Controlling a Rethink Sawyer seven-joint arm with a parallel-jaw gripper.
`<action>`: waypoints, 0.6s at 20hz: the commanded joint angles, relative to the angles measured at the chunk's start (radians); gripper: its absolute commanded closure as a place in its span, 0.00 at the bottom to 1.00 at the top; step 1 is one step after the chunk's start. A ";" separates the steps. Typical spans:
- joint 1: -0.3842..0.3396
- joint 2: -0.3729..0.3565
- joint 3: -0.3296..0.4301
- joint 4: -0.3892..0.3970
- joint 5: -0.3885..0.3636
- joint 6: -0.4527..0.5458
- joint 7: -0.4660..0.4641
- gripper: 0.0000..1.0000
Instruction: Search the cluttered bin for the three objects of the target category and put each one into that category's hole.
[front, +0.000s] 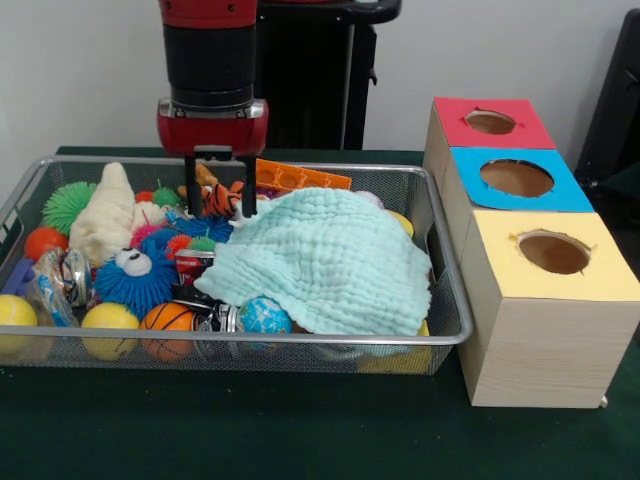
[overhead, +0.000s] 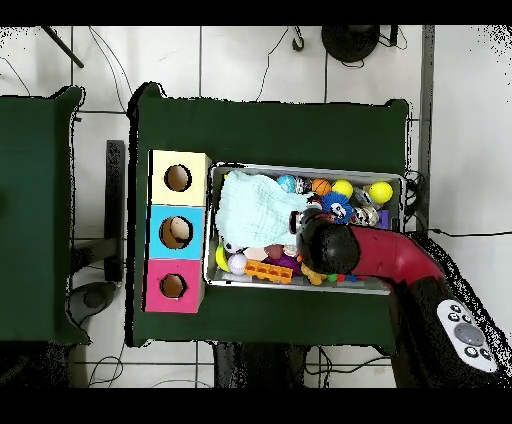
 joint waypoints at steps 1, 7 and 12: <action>-0.037 -0.013 0.139 -0.163 -0.090 0.145 -0.243 0.00; -0.063 0.037 0.176 -0.256 -0.135 0.166 -0.275 0.00; -0.081 0.051 0.209 -0.297 -0.160 0.156 -0.274 0.00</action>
